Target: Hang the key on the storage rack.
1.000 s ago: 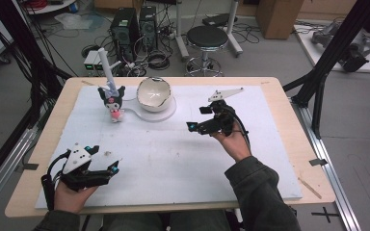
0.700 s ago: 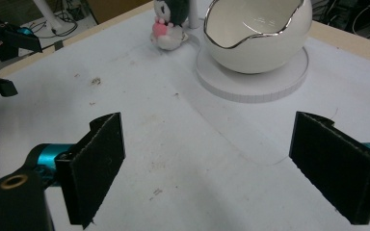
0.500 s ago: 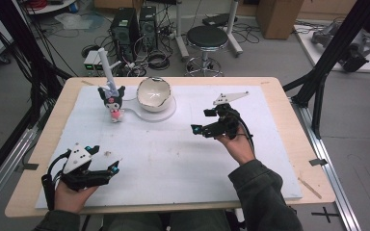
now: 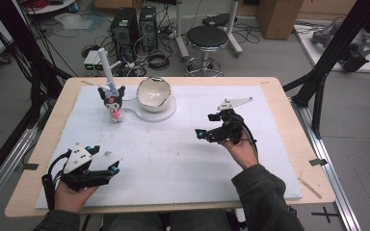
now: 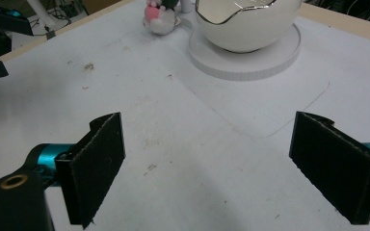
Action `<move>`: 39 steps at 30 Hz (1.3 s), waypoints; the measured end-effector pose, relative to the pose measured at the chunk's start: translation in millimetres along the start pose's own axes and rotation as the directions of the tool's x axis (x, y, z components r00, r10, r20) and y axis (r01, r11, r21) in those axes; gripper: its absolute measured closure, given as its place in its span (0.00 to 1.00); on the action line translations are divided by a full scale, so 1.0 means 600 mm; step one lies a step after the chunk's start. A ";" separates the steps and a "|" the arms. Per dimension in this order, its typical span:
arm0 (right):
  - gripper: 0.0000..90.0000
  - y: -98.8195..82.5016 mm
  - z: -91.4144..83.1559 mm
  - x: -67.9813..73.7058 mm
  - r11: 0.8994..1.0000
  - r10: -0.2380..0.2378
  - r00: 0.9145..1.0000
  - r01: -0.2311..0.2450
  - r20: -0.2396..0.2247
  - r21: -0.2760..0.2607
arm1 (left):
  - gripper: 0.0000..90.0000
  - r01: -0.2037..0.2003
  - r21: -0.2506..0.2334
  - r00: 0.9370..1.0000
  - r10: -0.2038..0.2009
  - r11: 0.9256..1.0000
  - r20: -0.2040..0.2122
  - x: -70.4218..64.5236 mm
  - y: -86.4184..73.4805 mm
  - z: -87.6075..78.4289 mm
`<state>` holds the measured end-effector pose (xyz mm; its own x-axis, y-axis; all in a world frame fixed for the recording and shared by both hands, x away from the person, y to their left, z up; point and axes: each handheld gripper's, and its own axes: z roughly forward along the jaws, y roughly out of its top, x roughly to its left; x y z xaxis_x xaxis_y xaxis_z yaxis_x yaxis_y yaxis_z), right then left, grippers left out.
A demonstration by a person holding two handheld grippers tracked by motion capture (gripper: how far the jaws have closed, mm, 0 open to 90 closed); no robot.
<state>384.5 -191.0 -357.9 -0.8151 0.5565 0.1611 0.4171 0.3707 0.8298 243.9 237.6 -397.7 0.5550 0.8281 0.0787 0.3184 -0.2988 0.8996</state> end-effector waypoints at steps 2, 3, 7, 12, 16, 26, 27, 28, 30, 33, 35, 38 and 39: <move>0.13 -0.005 -0.001 -0.001 1.000 0.003 1.000 -0.003 0.002 -0.001 | 0.19 0.002 -0.002 1.000 -0.002 1.000 0.002 0.000 0.000 0.000; 0.13 -0.006 -0.002 -0.001 1.000 0.007 1.000 -0.007 0.002 0.009 | 0.19 0.001 -0.002 1.000 -0.001 1.000 0.000 0.000 0.000 0.000; 0.13 -0.007 -0.008 0.000 1.000 -0.005 1.000 0.005 0.012 0.004 | 0.19 0.001 0.001 1.000 -0.001 1.000 0.002 0.000 0.000 0.000; 0.13 -0.012 -0.015 0.003 1.000 -0.012 1.000 0.012 0.021 0.005 | 0.19 0.004 -0.001 1.000 -0.004 1.000 0.001 -0.001 0.000 0.000; 0.13 -0.023 -0.019 0.002 1.000 -0.007 1.000 0.007 0.030 0.001 | 0.19 0.003 0.001 1.000 -0.003 1.000 0.004 -0.001 0.000 0.001; 0.13 -0.047 -0.028 -0.001 1.000 -0.003 0.999 0.003 0.041 0.014 | 0.19 0.002 0.004 1.000 -0.002 1.000 0.006 -0.002 0.000 0.001; 0.13 -0.049 -0.029 -0.001 1.000 0.000 0.999 0.000 0.046 0.012 | 0.19 0.000 0.004 1.000 0.000 1.000 0.006 -0.001 0.000 0.001; 0.13 -0.051 -0.031 -0.001 1.000 -0.002 0.999 0.001 0.046 0.012 | 0.19 0.000 0.003 1.000 0.000 1.000 0.008 -0.002 0.000 0.001; 0.13 -0.055 -0.034 -0.001 1.000 0.000 0.999 -0.001 0.051 0.013 | 0.19 -0.003 0.005 1.000 0.003 1.000 0.007 -0.002 0.000 0.001; 0.13 -0.061 -0.037 -0.002 1.000 -0.002 0.998 0.001 0.057 0.007 | 0.19 0.000 0.004 1.000 0.000 1.000 0.007 -0.002 -0.001 0.001; 0.13 -0.066 -0.041 -0.002 1.000 0.005 0.998 -0.006 0.058 0.008 | 0.19 0.001 0.003 1.000 -0.001 1.000 0.007 -0.002 -0.001 0.002; 0.13 -0.072 -0.045 -0.003 1.000 0.006 0.998 -0.007 0.069 0.009 | 0.19 -0.001 0.005 1.000 0.001 1.000 0.008 -0.002 -0.001 0.002; 0.13 -0.074 -0.047 -0.004 1.000 0.004 0.998 -0.004 0.069 0.004 | 0.19 0.002 0.003 1.000 -0.002 1.000 0.009 -0.002 -0.001 0.002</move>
<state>356.6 -229.6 -380.3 -0.7839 0.6079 0.1268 0.4217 0.3714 0.8272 243.8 236.1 -398.9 0.5611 0.8245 0.0734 0.3220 -0.2991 0.8983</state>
